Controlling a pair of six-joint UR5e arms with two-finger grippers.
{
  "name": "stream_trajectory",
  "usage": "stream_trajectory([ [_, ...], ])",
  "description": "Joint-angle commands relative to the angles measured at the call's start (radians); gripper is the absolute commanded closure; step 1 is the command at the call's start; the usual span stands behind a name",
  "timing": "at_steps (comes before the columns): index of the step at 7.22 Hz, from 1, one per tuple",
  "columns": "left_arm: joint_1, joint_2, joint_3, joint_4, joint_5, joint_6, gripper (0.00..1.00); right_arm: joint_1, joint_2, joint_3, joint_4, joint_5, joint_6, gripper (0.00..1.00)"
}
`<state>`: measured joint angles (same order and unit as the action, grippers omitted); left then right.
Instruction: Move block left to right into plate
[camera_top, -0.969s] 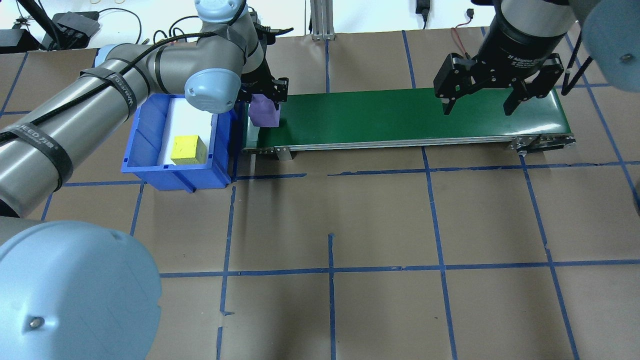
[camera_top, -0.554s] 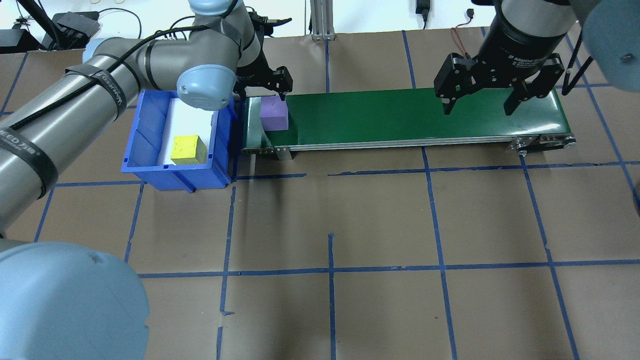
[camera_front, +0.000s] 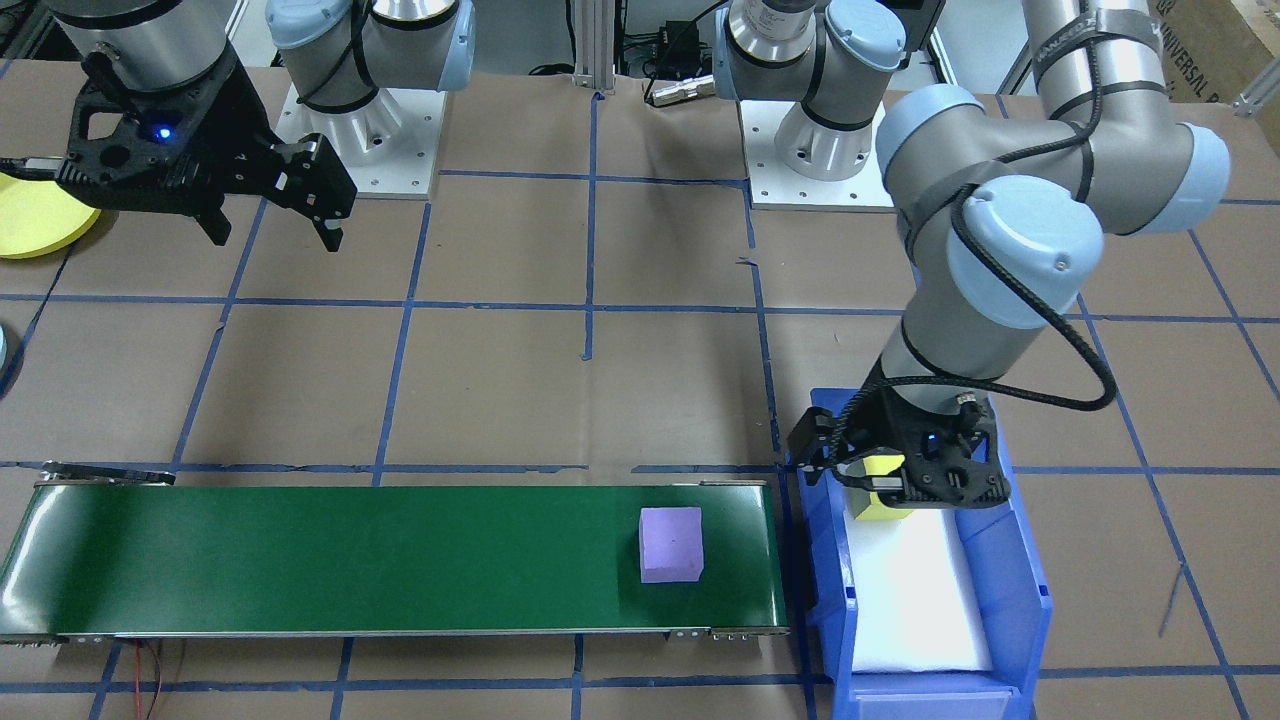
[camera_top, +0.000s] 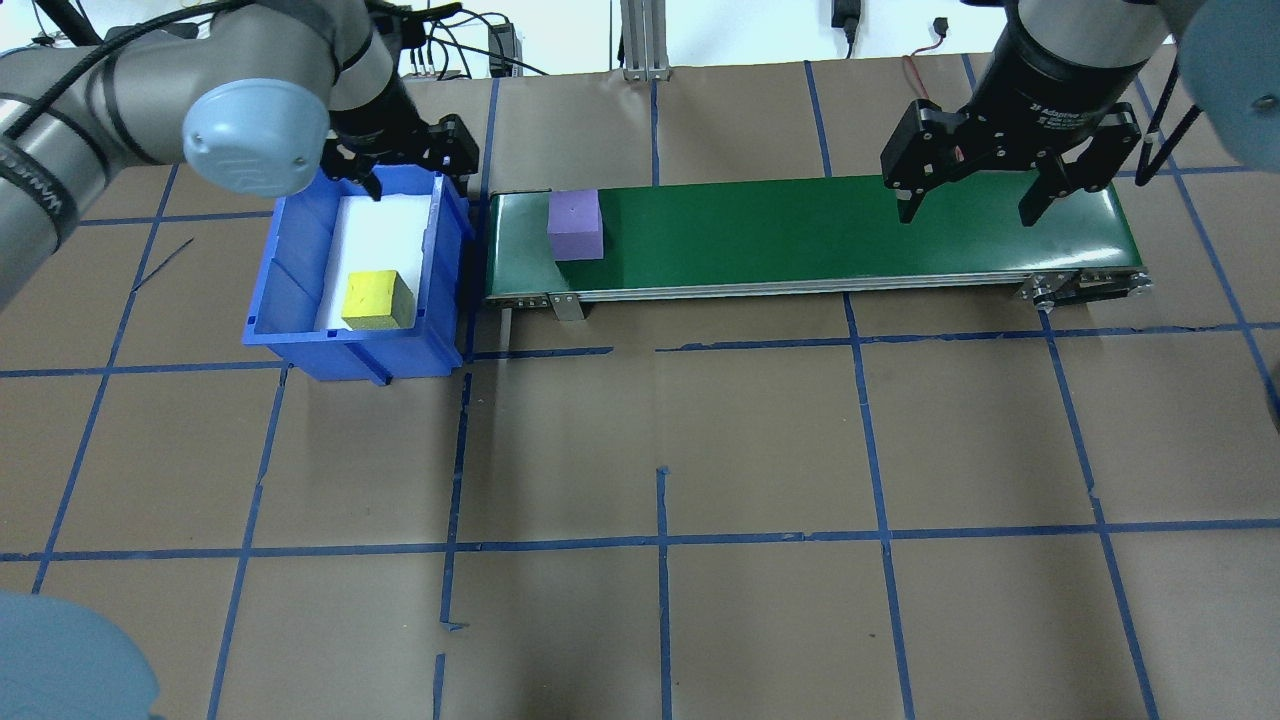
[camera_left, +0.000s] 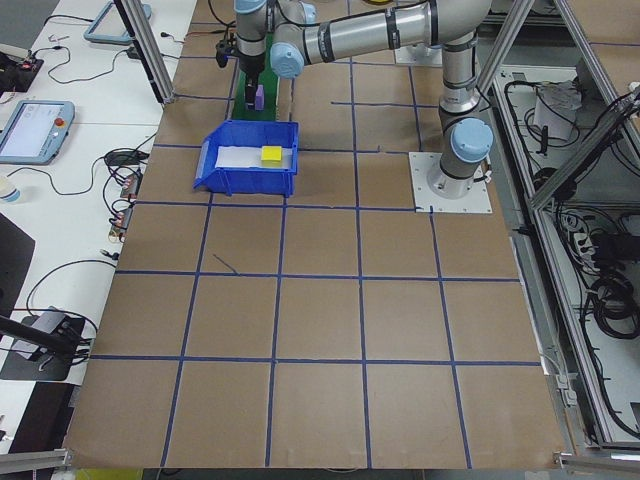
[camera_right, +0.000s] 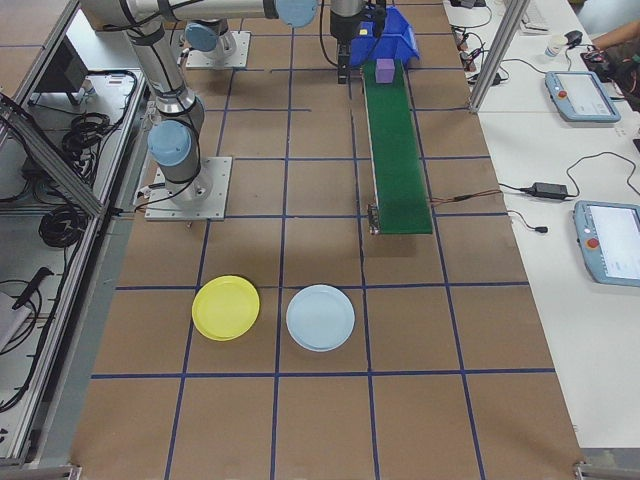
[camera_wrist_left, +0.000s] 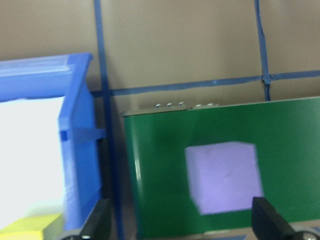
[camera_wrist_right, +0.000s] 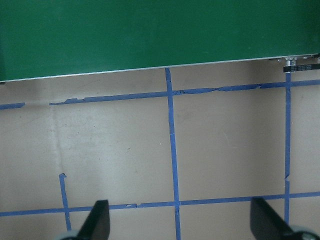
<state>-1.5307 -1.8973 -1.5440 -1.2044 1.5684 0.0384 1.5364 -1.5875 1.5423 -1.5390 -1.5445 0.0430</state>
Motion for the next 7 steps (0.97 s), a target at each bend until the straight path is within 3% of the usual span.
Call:
stream_trajectory([
  [1,0.087,0.017,-0.161,0.119,0.007,0.098,0.08,-0.06,0.003,-0.002,0.0,0.012,0.002,0.0],
  [2,0.105,0.005,-0.206,0.158,0.007,0.098,0.08,-0.103,0.017,-0.011,0.002,0.079,-0.014,0.0],
  [3,0.109,-0.006,-0.22,0.202,0.006,0.145,0.06,-0.125,0.029,-0.007,-0.003,0.08,-0.049,0.0],
  [4,0.109,-0.028,-0.235,0.204,0.009,0.161,0.06,-0.139,0.091,-0.022,-0.015,0.083,-0.051,0.0],
  [6,0.109,-0.095,-0.235,0.251,0.054,0.16,0.08,-0.182,0.18,-0.053,-0.036,0.077,-0.124,0.0],
  [7,0.109,-0.114,-0.229,0.255,0.053,0.16,0.23,-0.262,0.225,-0.051,-0.131,0.073,-0.177,0.0],
])
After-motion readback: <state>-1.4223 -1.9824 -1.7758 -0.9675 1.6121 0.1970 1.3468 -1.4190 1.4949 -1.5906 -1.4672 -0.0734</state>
